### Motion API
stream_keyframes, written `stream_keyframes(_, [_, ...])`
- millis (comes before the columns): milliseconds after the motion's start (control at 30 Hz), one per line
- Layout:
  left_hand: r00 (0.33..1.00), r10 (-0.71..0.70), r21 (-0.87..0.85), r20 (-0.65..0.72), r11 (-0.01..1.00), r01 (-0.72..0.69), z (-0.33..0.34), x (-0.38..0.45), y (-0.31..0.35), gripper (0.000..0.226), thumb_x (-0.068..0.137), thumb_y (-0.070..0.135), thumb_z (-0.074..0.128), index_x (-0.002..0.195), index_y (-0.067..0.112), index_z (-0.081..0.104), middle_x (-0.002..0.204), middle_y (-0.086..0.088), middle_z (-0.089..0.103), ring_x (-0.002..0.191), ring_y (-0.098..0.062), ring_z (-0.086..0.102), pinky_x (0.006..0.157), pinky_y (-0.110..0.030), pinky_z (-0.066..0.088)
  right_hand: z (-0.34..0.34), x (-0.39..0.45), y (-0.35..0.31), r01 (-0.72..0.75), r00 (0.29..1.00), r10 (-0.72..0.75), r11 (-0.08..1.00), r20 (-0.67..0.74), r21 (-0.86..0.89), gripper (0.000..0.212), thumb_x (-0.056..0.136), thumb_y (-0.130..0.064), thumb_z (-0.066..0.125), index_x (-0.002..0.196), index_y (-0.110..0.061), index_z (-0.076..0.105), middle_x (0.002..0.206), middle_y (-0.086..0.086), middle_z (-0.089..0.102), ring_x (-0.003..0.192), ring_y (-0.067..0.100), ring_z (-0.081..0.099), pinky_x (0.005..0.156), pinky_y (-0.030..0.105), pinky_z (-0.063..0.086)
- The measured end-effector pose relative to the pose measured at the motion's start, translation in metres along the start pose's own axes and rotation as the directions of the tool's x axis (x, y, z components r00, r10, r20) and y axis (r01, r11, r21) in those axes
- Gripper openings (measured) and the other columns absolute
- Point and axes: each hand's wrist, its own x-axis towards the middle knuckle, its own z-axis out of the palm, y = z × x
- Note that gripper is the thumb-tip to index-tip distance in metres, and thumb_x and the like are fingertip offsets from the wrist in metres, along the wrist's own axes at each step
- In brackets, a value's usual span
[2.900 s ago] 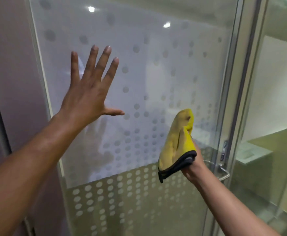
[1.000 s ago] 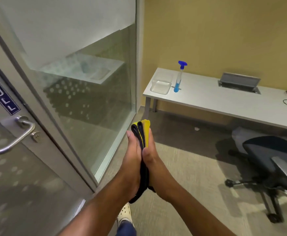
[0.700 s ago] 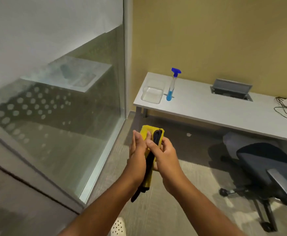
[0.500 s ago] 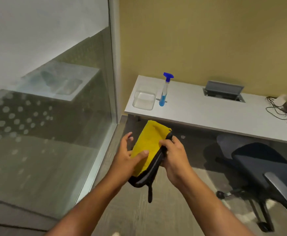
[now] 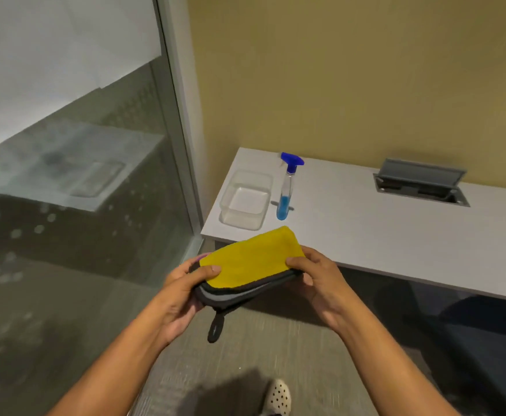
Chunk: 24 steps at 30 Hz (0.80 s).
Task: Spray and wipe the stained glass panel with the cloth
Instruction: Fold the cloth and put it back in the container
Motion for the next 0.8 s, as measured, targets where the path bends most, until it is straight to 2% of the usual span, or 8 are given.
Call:
stream_keyframes(133, [0.995, 0.086, -0.063, -0.056, 0.994, -0.089, 0.029, 0.045, 0.032, 0.015, 0.076, 0.017, 0.082, 0.089, 0.012, 0.085, 0.09, -0.013, 0.082, 0.077, -0.022, 0.08, 0.073, -0.034, 0.068, -0.021, 0.048, -0.026, -0.083, 0.995, 0.085, 0.996, 0.059, -0.044, 0.024, 0.095, -0.006, 0.074, 0.119, -0.009, 0.074, 0.107, 0.008, 0.083, 0.1, 0.018, 0.077, 0.101, 0.042, 0.061])
stream_keyframes(267, [0.978, 0.058, -0.046, -0.2, 0.997, -0.069, 0.041, 0.083, 0.046, 0.029, 0.093, 0.03, 0.079, 0.109, 0.007, 0.082, 0.099, -0.016, 0.083, 0.082, -0.027, 0.081, 0.077, -0.041, 0.068, -0.024, 0.087, -0.041, -0.079, 0.991, 0.093, 0.987, 0.094, -0.14, 0.027, 0.093, -0.013, 0.079, 0.119, -0.011, 0.076, 0.113, 0.005, 0.083, 0.102, 0.015, 0.078, 0.086, 0.029, 0.063])
stream_keyframes(367, [0.986, 0.027, 0.051, -0.165, 0.999, -0.019, 0.044, 0.106, 0.057, 0.027, 0.087, 0.042, 0.082, 0.102, 0.02, 0.088, 0.102, -0.008, 0.084, 0.085, -0.021, 0.08, 0.086, -0.042, 0.063, -0.024, 0.117, -0.047, -0.047, 0.999, 0.05, 0.972, 0.008, -0.232, 0.023, 0.092, -0.02, 0.081, 0.114, -0.015, 0.077, 0.111, 0.003, 0.083, 0.108, 0.02, 0.075, 0.095, 0.037, 0.06])
stream_keyframes(433, [0.994, 0.014, 0.107, -0.109, 0.994, -0.002, 0.046, 0.119, 0.066, 0.028, 0.074, 0.034, 0.09, 0.102, 0.03, 0.086, 0.107, -0.006, 0.085, 0.084, -0.017, 0.081, 0.075, -0.035, 0.064, -0.023, 0.139, -0.05, -0.029, 0.999, 0.025, 0.961, -0.019, -0.275, 0.013, 0.093, -0.023, 0.08, 0.105, -0.019, 0.079, 0.103, -0.001, 0.083, 0.102, 0.019, 0.074, 0.093, 0.038, 0.059])
stream_keyframes(567, [0.98, 0.053, 0.144, -0.192, 0.989, -0.025, 0.042, 0.158, 0.077, 0.067, 0.079, -0.001, 0.086, 0.14, 0.024, 0.069, 0.124, -0.013, 0.081, 0.088, -0.021, 0.083, 0.066, -0.027, 0.065, -0.011, 0.183, -0.055, -0.023, 1.0, 0.018, 0.947, -0.019, -0.321, 0.001, 0.096, -0.023, 0.078, 0.096, -0.022, 0.077, 0.093, -0.004, 0.081, 0.089, 0.015, 0.072, 0.078, 0.026, 0.059])
stream_keyframes(700, [0.95, 0.088, 0.084, -0.301, 0.994, -0.065, 0.04, 0.207, 0.087, 0.068, 0.085, -0.007, 0.082, 0.145, 0.013, 0.058, 0.092, -0.004, 0.087, 0.072, -0.017, 0.083, 0.057, -0.025, 0.064, 0.005, 0.23, -0.06, -0.021, 0.999, 0.01, 0.91, -0.031, -0.413, 0.011, 0.1, -0.015, 0.072, 0.094, -0.024, 0.071, 0.105, 0.006, 0.074, 0.096, 0.021, 0.07, 0.094, 0.036, 0.061])
stream_keyframes(767, [0.937, 0.1, 0.071, -0.334, 0.994, -0.081, 0.037, 0.237, 0.096, 0.061, 0.085, -0.005, 0.083, 0.139, 0.014, 0.061, 0.08, 0.001, 0.085, 0.067, -0.015, 0.082, 0.055, -0.024, 0.063, 0.015, 0.256, -0.061, -0.023, 0.998, -0.004, 0.876, -0.056, -0.482, 0.01, 0.1, -0.014, 0.07, 0.107, -0.021, 0.067, 0.102, 0.003, 0.07, 0.101, 0.024, 0.071, 0.103, 0.042, 0.06])
stream_keyframes(800, [0.933, 0.108, 0.081, -0.344, 0.993, -0.085, 0.035, 0.253, 0.102, 0.056, 0.085, -0.004, 0.084, 0.134, 0.014, 0.064, 0.079, 0.002, 0.085, 0.067, -0.013, 0.081, 0.054, -0.023, 0.062, 0.022, 0.269, -0.063, -0.022, 0.998, -0.011, 0.852, -0.06, -0.523, 0.022, 0.1, -0.014, 0.07, 0.12, -0.02, 0.061, 0.101, -0.001, 0.067, 0.102, 0.024, 0.07, 0.104, 0.042, 0.059])
